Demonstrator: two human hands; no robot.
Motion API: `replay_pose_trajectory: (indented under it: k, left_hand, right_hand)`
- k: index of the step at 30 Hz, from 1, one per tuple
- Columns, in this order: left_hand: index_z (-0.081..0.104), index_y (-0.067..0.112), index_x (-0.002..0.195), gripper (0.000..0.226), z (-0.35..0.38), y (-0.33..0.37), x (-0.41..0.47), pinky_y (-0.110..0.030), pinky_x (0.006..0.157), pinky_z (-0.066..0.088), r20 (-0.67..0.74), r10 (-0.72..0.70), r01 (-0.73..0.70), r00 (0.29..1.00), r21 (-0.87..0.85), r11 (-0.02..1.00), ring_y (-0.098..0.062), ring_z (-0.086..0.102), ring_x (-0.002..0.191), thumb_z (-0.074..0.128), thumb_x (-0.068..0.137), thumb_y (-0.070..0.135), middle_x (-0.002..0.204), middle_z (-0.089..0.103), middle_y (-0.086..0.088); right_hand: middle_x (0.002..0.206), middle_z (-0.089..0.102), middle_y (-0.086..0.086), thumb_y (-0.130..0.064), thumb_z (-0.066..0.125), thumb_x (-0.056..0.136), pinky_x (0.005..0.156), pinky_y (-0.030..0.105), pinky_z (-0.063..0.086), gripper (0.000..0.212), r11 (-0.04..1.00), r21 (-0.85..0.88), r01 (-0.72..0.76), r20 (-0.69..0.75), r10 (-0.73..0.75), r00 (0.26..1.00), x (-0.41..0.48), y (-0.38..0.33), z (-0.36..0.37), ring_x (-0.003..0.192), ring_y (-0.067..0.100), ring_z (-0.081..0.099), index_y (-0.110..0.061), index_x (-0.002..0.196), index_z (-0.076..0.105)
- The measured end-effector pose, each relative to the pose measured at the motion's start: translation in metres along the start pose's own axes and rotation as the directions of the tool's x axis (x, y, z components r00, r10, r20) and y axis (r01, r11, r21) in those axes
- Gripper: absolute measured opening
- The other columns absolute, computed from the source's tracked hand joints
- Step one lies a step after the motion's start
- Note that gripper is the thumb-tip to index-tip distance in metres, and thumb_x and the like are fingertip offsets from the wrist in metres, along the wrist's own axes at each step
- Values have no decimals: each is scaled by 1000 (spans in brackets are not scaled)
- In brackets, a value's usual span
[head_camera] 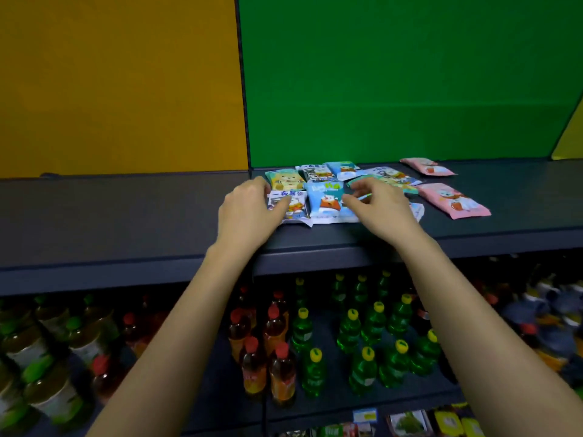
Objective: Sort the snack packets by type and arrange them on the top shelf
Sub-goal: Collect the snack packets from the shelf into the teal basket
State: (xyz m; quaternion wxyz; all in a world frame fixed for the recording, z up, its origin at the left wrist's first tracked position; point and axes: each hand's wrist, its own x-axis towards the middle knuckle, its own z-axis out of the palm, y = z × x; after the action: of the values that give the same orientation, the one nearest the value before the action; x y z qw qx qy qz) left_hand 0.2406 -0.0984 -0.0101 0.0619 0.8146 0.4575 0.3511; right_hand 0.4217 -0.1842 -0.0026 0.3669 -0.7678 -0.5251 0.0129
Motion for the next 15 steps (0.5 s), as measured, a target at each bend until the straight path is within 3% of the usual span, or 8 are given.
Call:
replay_pose_trajectory:
  k: [2,4,7,10,12,15]
  left_hand:
    - [54,5,108,55,34,1,58,-32,69,37,115,-57,52,992,47,998,-32,55,99,51,86,56,106,61,-14]
    - [51,4,114,70,40,6,63,-35,73,39,231,-116,93,966,108,990,-33,51,108,48,82,66,114,58,-16]
    - [49,3,119,81,45,11,63,-37,82,42,262,-130,91,956,154,984,-31,48,116,53,75,71,121,54,-15]
    - [42,1,124,89,49,11,74,-36,80,44,323,-195,155,926,146,977,-31,50,115,63,69,68,124,52,-15]
    - [41,0,124,92,46,12,81,-35,76,43,369,-249,222,895,115,968,-30,51,113,69,65,65,123,52,-14]
    - [40,-1,125,95,44,12,85,-32,76,41,407,-301,287,862,97,953,-29,50,114,74,62,62,125,51,-13]
  right_hand:
    - [117,63,11,-35,55,89,84,32,41,43,998,-52,-40,8,40,999,61,7,17,108,27,57,-7,122,55]
    - [119,61,16,-41,54,89,79,33,40,49,989,-137,-53,39,58,998,68,4,24,109,30,55,-3,120,54]
    - [114,59,19,-53,47,89,70,32,32,57,964,-254,-73,42,87,995,72,3,34,106,32,54,-1,111,54]
    - [122,55,18,-62,48,84,78,36,40,71,938,-338,-82,112,127,986,77,4,43,113,33,51,-1,119,48]
    - [123,55,17,-64,53,79,77,36,40,77,934,-349,-79,116,126,985,81,4,42,114,32,52,0,121,45]
    - [117,57,14,-66,59,73,71,33,34,73,945,-307,-110,129,156,979,86,7,41,109,32,53,-4,109,46]
